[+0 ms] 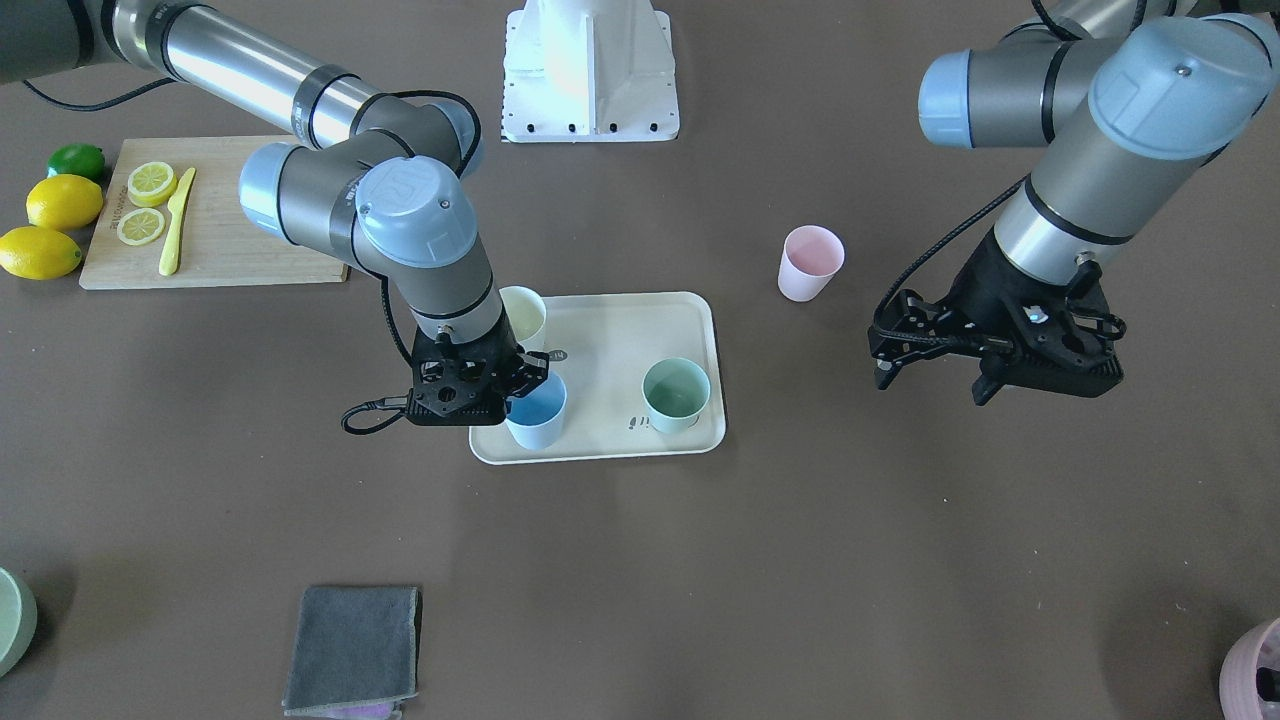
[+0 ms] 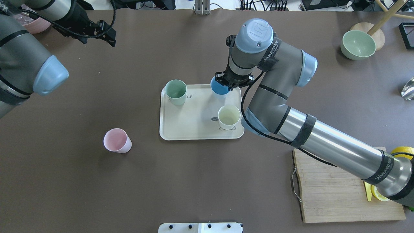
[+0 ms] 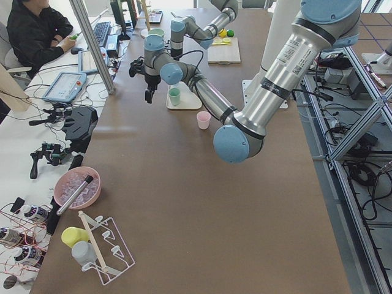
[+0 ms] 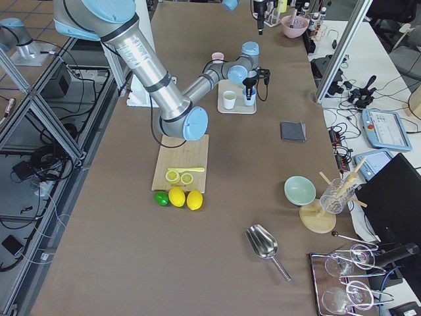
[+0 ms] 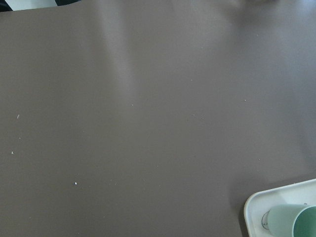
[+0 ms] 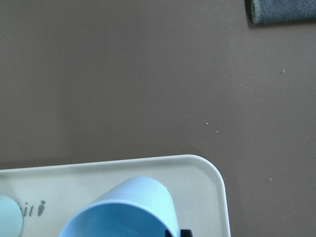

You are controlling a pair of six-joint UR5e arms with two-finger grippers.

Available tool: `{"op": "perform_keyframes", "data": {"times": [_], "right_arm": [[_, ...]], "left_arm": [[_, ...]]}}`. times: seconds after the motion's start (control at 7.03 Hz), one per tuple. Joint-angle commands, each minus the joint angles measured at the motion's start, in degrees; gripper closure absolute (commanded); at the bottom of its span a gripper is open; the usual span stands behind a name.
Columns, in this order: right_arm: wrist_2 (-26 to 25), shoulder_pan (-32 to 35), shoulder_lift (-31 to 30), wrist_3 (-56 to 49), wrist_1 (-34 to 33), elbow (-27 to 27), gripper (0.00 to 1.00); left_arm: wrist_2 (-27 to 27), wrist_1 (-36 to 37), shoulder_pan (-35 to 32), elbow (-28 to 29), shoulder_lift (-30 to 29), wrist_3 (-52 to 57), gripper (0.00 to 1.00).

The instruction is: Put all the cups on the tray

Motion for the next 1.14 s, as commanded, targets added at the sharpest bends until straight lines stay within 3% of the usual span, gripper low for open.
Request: {"op": "perform_keyframes", "data": {"times": [0.0,0.14,0.43,0.71,1.0], "right_arm": [[0.1,0.0,0.4,-0.1,-0.2,-0.6,0.52],[0.0,-0.1,0.4,0.6,-0.4,-1.1,0.01],[1.2,2.8,0.4,-0.1,-0.5,-0.7,0.0],[8.1,9.7,-0.4,-3.9,-0.6,-0.4,0.0],[13.5,15.3,-4.0,-9.1,-0.9,2.4,0.0]], "left_arm": [[0.2,0.0,-0.1,0.1,0.1,0.0,0.03],[0.2,-0.1,-0.1,0.1,0.3,0.0,0.03],[0.2,0.0,0.5,-0.5,0.6,-1.4,0.03],[0.9,-0.1,3.1,-6.5,4.5,-9.5,0.03],[8.3,-0.3,9.4,-14.8,12.9,-12.4,0.03]]}}
